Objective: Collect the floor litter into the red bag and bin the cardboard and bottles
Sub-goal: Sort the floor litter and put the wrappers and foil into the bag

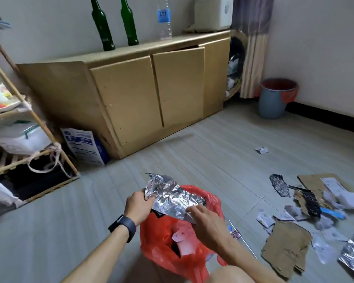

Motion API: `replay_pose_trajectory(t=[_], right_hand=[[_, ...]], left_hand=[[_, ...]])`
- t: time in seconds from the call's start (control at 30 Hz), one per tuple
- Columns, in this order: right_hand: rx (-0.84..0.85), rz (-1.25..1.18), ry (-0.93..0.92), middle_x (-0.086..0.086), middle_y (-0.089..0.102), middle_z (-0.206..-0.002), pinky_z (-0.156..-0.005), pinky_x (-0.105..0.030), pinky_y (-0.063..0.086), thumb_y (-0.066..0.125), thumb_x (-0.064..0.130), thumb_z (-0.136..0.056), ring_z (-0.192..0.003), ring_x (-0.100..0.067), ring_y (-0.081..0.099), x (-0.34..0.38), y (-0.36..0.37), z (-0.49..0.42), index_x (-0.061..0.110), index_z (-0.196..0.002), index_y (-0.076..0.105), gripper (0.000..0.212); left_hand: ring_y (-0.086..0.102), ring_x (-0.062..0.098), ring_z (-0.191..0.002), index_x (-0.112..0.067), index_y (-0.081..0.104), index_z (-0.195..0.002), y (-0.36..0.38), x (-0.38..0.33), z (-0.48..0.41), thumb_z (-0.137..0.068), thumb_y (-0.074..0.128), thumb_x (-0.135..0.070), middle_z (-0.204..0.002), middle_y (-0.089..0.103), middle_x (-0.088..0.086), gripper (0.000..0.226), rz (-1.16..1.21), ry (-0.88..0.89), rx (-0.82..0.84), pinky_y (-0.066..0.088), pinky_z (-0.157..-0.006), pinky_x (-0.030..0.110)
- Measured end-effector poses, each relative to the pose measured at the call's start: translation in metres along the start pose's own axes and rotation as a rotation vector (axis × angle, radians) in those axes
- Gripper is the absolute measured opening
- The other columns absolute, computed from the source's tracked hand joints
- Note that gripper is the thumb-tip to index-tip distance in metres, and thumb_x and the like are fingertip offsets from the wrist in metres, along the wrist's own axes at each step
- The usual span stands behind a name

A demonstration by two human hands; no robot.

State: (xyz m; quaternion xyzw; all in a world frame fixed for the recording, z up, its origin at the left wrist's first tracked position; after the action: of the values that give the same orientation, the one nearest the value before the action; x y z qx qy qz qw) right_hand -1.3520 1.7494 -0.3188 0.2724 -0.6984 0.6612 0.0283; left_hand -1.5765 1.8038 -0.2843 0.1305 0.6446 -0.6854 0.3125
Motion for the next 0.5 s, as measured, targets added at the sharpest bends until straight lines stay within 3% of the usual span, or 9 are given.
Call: replay_pose_trajectory(t=[0.1,0.17,0.23,0.3,0.37,0.5], right_hand=[[0.068,-0.001,0.018,0.005,0.055,-0.118,-0.075,-0.041,0.052,0.052,0.034,-0.095,-0.108,-0.024,0.058,0.006,0.011,-0.001,0.029,-0.118,0.051,0.024],[0.176,-0.017,0.057,0.004,0.046,-0.138,-0.095,-0.043,0.05,0.054,0.043,-0.092,-0.127,-0.028,0.048,0.008,0.025,0.002,0.033,-0.127,0.049,0.037],[0.37,-0.031,0.12,0.0,0.02,-0.163,-0.12,-0.05,0.024,0.06,0.059,-0.084,-0.15,-0.036,0.016,0.002,0.044,0.012,0.041,-0.146,0.036,0.069],[0.489,-0.031,0.193,-0.001,-0.004,-0.168,-0.124,-0.054,0.006,0.065,0.068,-0.073,-0.153,-0.038,-0.007,-0.01,0.057,0.023,0.041,-0.156,0.017,0.099],[0.478,-0.071,0.214,-0.002,-0.002,-0.168,-0.125,-0.05,0.009,0.068,0.069,-0.068,-0.154,-0.033,-0.004,-0.023,0.059,0.028,0.039,-0.157,0.017,0.106],[0.199,-0.266,0.311,-0.003,0.032,-0.158,-0.118,-0.039,0.031,0.061,0.07,-0.072,-0.143,-0.022,0.031,-0.043,0.024,0.023,0.03,-0.15,0.034,0.092]], left_hand=[[0.062,0.036,-0.079,-0.007,0.059,-0.072,-0.01,0.009,-0.002,-0.091,0.062,-0.035,-0.068,0.064,0.011,0.035,0.042,0.0,-0.022,0.044,-0.066,0.033],[0.061,0.033,-0.074,-0.009,0.058,-0.069,-0.006,0.014,-0.001,-0.089,0.064,-0.035,-0.066,0.063,0.007,0.033,0.087,-0.028,-0.006,0.047,-0.068,0.034],[0.057,0.025,-0.065,-0.014,0.058,-0.066,0.013,0.02,0.002,-0.083,0.07,-0.036,-0.059,0.06,-0.002,0.03,0.17,-0.092,0.112,0.05,-0.065,0.037],[0.056,0.018,-0.063,-0.015,0.064,-0.07,0.034,0.017,0.009,-0.083,0.072,-0.032,-0.059,0.062,-0.008,0.023,0.164,-0.106,0.248,0.049,-0.063,0.035],[0.061,0.02,-0.074,-0.017,0.067,-0.078,0.045,0.011,0.01,-0.086,0.069,-0.031,-0.073,0.068,-0.002,0.017,0.066,-0.052,0.278,0.045,-0.066,0.031],[0.056,0.018,-0.07,-0.016,0.063,-0.078,0.041,-0.016,0.008,-0.088,0.067,-0.034,-0.07,0.062,-0.001,0.021,0.118,0.018,0.226,0.039,-0.062,0.029]])
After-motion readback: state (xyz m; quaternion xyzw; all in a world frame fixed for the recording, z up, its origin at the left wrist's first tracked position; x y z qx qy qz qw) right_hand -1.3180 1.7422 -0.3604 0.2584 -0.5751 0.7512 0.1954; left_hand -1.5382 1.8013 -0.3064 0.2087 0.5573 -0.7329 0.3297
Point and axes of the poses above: each hand's wrist, its own z-axis away from the middle knuckle, its own y-axis out of the palm, x = y × z, the point moved 10 cm from there along -z, towards the middle knuckle
